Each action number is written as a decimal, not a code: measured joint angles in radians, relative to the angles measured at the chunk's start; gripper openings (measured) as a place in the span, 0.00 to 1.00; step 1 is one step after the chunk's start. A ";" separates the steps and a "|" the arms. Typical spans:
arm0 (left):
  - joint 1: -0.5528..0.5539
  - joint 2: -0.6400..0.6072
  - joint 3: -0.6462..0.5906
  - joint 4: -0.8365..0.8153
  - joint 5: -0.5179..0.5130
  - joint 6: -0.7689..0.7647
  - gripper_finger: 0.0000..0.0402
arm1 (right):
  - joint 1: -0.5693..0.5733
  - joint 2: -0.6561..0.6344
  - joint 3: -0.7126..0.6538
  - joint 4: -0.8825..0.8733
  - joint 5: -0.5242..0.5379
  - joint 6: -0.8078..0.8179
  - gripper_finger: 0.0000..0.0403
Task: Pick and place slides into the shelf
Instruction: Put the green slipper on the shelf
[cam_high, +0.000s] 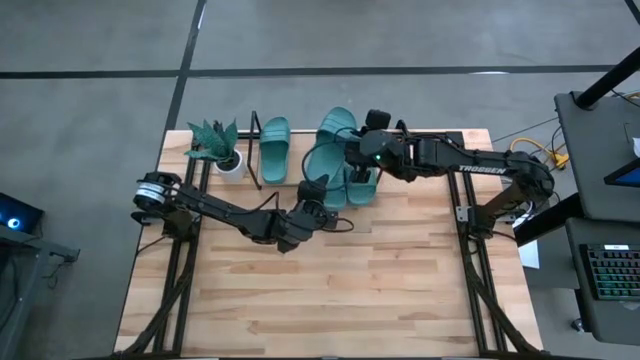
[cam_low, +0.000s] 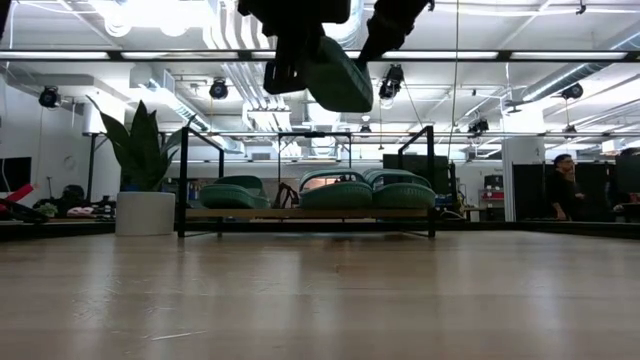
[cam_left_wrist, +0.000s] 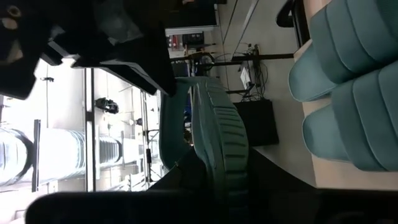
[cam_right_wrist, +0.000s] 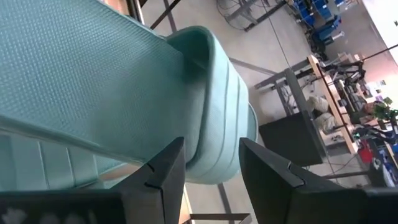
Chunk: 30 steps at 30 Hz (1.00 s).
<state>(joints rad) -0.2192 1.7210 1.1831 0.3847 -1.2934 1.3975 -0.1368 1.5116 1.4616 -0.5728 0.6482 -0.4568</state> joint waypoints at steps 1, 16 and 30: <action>0.000 0.000 0.002 0.000 0.001 0.007 0.09 | -0.003 0.000 0.000 0.001 -0.001 0.000 0.35; -0.005 0.000 0.017 0.049 0.026 0.096 0.09 | -0.029 0.000 0.000 0.000 -0.051 -0.073 0.32; -0.009 0.000 0.017 0.066 0.045 0.077 0.09 | -0.050 0.000 -0.003 -0.015 -0.053 -0.101 0.03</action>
<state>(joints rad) -0.2283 1.7206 1.1999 0.4510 -1.2484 1.4747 -0.1869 1.5116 1.4587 -0.5878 0.5956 -0.5583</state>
